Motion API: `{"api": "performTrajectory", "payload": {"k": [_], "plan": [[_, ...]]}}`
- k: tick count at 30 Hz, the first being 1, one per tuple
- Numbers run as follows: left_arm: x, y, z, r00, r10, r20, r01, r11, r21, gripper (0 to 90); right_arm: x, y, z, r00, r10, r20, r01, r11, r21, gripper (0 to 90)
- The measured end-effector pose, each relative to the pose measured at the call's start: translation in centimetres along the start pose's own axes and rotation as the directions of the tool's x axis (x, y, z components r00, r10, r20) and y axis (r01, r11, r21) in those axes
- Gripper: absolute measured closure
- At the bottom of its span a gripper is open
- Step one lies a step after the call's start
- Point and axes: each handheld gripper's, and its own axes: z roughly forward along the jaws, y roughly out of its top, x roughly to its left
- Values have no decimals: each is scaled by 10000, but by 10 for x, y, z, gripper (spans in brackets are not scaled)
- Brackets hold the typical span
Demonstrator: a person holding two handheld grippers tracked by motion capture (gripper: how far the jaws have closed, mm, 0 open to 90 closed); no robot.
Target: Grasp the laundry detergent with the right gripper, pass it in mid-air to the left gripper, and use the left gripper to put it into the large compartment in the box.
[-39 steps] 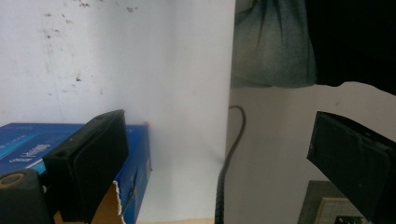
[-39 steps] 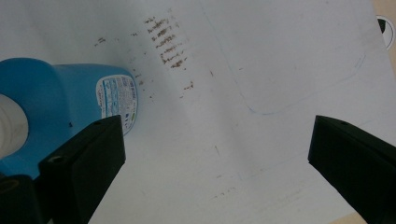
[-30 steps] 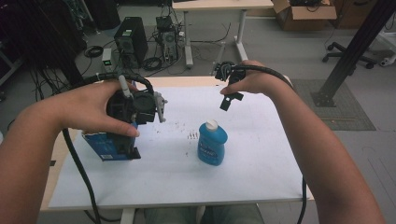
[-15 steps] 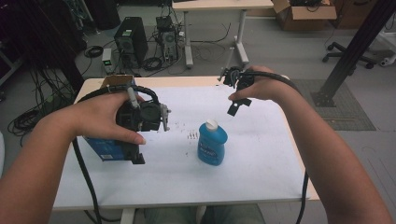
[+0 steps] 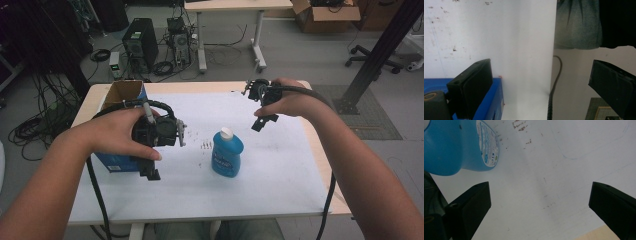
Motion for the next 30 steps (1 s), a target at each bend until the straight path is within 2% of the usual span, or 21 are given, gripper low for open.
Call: {"api": "performTrajectory", "payload": {"k": [5,10,21,30], "plan": [[0,2,5,9999,82,-100,-82,9999,-70,54,3,-10,3,10000,-63,-10,63,9998,-162,39],[2,-2,12,10000,-59,-35,59,9999,-128,54,6,-17,7,9999,-141,-29,140,9998,-145,42],[3,-2,19,9999,-140,-4,140,9999,11,55,23,-38,13,9990,-439,-128,429,9965,-715,41],[3,-1,20,9999,-111,11,111,9999,92,55,28,-55,25,9992,-280,-292,256,9966,-779,41]]}}
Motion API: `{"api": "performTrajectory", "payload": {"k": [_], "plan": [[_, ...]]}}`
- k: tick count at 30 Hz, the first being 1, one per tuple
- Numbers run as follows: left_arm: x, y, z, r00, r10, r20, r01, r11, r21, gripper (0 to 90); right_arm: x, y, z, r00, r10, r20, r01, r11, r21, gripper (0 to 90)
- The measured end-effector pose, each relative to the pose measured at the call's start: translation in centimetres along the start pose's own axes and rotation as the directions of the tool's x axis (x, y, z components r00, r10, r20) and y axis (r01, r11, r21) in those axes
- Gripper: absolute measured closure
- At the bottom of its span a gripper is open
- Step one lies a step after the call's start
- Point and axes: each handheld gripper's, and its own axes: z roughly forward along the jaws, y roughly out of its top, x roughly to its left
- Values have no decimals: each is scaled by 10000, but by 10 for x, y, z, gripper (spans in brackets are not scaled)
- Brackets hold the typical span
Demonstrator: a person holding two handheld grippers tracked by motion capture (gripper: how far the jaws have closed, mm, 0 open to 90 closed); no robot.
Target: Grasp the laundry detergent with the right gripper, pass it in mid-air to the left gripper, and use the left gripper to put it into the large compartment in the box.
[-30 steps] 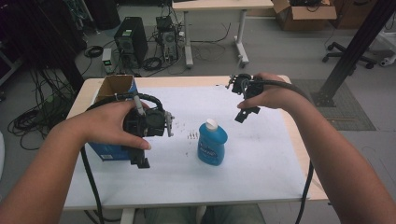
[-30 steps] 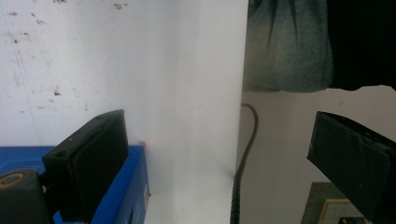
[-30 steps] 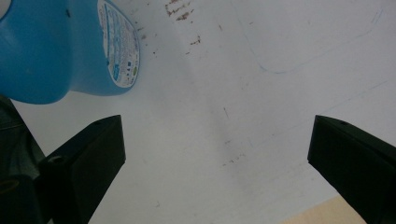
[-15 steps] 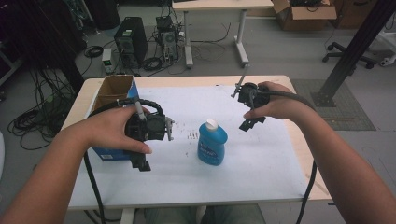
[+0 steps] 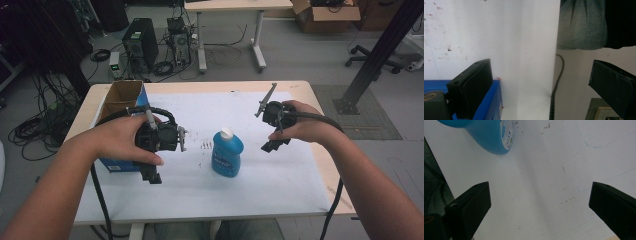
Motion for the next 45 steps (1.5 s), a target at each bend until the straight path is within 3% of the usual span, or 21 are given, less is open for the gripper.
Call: {"api": "performTrajectory", "payload": {"k": [14,26,45], "plan": [[-1,1,5,10000,45,63,-45,10000,56,55,8,-16,18,9995,99,-293,-101,9999,-63,41],[0,0,6,10000,32,68,-32,10000,-1,54,17,-24,38,9980,19,-632,-58,9982,-604,42],[0,-3,8,10000,60,79,-60,10000,-13,55,29,-32,56,9976,26,-695,-136,9872,-1587,44]]}}
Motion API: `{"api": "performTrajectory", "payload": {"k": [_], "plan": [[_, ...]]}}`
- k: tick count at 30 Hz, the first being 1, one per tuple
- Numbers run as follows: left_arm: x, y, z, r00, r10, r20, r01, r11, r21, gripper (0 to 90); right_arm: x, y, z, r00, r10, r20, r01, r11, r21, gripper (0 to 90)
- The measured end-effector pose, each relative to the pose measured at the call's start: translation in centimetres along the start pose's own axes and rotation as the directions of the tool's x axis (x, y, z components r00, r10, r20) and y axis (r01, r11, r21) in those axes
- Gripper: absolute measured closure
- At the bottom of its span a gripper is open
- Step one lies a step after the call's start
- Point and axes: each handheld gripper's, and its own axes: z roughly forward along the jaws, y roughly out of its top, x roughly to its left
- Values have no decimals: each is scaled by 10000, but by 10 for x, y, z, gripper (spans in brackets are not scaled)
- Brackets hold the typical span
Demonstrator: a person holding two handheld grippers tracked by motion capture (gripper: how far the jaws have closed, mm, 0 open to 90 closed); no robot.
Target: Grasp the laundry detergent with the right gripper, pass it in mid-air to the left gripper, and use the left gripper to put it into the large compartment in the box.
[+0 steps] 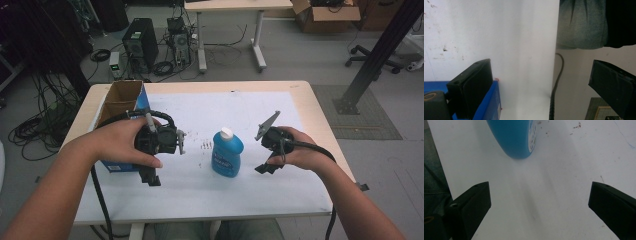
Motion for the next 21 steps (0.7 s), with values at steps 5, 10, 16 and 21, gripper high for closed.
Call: {"api": "performTrajectory", "payload": {"k": [5,10,16,21], "plan": [[0,2,0,10000,27,-35,-27,10000,73,55,2,0,7,10000,76,-51,-77,9996,-279,45],[-1,2,0,9999,68,-78,-67,10000,28,55,5,0,14,9998,172,-133,-180,9979,-616,44],[-1,2,0,9999,39,-127,-39,10000,7,54,10,-2,23,9996,-19,-278,-5,9962,-867,43],[-1,2,2,9999,58,-133,-57,10000,54,54,11,-2,29,9995,85,-298,-122,9919,-1263,37]]}}
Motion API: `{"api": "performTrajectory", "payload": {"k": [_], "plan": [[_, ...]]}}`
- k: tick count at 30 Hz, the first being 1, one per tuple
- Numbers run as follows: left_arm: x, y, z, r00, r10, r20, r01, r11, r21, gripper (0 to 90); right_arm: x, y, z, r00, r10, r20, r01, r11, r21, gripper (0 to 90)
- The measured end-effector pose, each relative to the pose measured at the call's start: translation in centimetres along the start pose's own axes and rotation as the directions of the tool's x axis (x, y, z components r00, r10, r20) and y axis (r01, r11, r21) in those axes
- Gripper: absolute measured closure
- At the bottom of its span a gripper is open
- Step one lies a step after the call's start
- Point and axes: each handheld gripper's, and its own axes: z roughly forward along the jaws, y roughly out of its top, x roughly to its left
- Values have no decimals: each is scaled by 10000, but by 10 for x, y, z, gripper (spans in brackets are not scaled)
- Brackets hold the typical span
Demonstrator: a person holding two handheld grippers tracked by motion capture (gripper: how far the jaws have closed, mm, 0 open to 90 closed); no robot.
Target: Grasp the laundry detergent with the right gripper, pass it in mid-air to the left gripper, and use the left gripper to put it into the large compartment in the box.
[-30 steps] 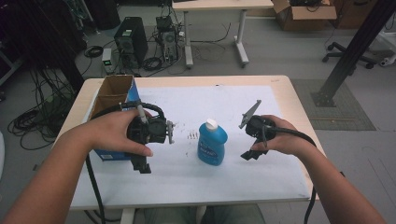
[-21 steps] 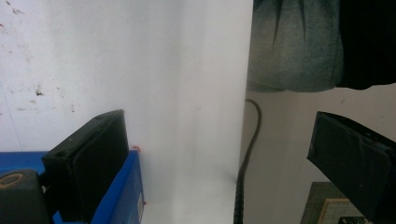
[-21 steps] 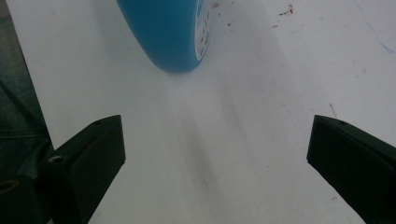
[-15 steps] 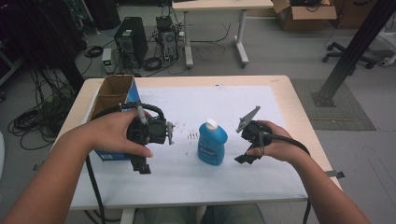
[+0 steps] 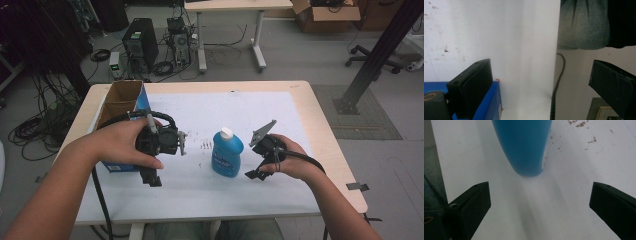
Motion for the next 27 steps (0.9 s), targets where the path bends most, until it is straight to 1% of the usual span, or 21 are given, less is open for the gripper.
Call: {"api": "performTrajectory", "payload": {"k": [1,3,5,13,15,17,18,19,20,21,23,25,27], "plan": [[0,0,1,10000,-19,-2,19,10000,0,54,1,-1,3,10000,36,-18,-36,9998,-172,37],[0,1,1,10000,-16,17,16,10000,-15,54,1,-1,4,10000,37,13,-37,9998,-213,36],[0,1,1,10000,6,34,-6,10000,-20,54,2,-2,8,9999,139,-55,-141,9992,-384,37],[-1,0,2,10000,-15,57,15,10000,-3,54,5,0,15,9999,126,-47,-129,9971,-744,37],[-1,0,3,9999,-38,102,39,10000,-7,54,6,-1,16,9999,143,-76,-149,9956,-930,37],[0,0,4,9999,-57,92,57,10000,-12,54,7,-2,17,9999,147,65,-139,9941,-1080,36],[0,1,4,9999,-62,106,62,10000,-17,54,7,-3,17,9998,182,56,-174,9927,-1195,37],[0,1,5,9999,-51,110,51,10000,14,54,7,-5,18,9995,299,116,-279,9889,-1459,35],[0,1,5,9999,-43,115,43,10000,20,54,7,-5,18,9995,299,116,-279,9889,-1459,35],[0,1,5,9999,-47,120,46,10000,34,54,6,-7,19,9991,406,88,-385,9846,-1707,36],[0,1,5,9999,-61,121,61,10000,3,54,6,-8,19,9990,441,105,-415,9829,-1793,35],[0,2,5,9999,-58,113,58,10000,-12,54,6,-9,20,9982,584,146,-544,9791,-1959,35],[0,2,5,9999,-40,110,39,10000,11,54,6,-9,23,9979,629,163,-579,9742,-2179,34]]}}
